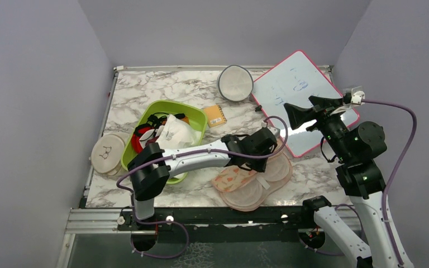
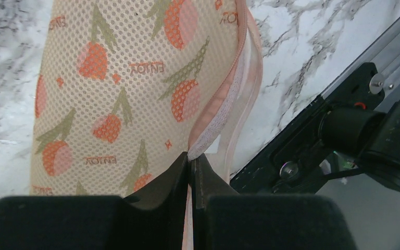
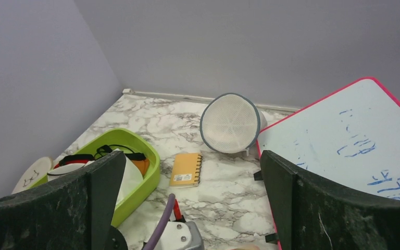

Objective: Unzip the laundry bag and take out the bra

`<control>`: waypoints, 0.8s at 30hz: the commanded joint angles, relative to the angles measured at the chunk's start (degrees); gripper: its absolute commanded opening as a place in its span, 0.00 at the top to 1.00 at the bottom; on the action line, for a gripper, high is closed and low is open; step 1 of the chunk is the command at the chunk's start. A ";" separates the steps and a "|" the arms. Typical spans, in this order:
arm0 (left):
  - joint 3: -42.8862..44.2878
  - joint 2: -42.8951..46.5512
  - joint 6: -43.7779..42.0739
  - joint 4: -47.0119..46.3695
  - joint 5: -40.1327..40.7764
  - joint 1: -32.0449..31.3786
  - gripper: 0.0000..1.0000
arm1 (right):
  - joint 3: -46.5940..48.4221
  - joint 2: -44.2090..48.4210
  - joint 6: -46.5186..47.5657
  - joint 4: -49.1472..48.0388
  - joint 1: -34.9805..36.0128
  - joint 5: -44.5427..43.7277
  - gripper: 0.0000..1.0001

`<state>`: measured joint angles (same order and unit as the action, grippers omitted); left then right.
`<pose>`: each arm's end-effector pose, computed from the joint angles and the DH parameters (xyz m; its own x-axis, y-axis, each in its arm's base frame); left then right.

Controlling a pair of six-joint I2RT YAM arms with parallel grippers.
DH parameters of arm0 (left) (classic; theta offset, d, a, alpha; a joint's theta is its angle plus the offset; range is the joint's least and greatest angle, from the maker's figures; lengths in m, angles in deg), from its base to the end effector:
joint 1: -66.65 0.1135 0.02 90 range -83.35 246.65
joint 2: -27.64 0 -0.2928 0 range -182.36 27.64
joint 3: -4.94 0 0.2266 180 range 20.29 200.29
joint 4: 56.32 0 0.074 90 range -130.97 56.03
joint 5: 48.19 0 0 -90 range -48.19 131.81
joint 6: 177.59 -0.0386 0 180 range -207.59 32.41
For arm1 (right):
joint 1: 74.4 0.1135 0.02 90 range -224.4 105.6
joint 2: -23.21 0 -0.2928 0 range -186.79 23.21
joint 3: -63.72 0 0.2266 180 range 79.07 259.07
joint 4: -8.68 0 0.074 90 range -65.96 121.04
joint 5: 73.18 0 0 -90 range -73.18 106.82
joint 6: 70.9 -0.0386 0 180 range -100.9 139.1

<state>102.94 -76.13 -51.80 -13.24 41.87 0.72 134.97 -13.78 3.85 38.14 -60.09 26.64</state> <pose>0.1588 -0.3554 0.2903 -0.7829 0.3188 -0.5342 0.5608 0.7334 -0.3842 0.0808 0.0274 0.4266 -0.0292 0.2600 -0.9652 -0.4152 0.8752 0.2483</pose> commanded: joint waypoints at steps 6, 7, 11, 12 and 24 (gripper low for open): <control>-2.60 -6.00 11.08 -10.60 2.85 -4.85 1.00 | 1.52 1.25 0.44 0.65 0.46 -2.27 0.00; -2.83 -6.77 11.43 -11.61 2.52 -5.18 1.00 | 1.42 1.21 0.43 0.73 0.46 -2.27 0.00; -4.00 -9.33 11.50 -14.98 1.77 -6.66 1.00 | 0.97 1.22 0.46 0.78 0.42 -2.23 0.00; -4.41 -9.74 11.62 -15.76 1.45 -6.87 1.00 | 0.92 1.14 0.54 1.02 0.45 -2.26 0.00; -16.90 -7.97 12.56 -26.97 -1.01 -7.46 0.71 | 0.45 1.23 0.70 1.19 0.45 -2.23 0.00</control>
<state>90.90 -85.39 -39.21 -35.73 42.35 -6.47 134.99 -12.97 3.94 39.02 -60.09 25.29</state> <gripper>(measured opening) 0.198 0.999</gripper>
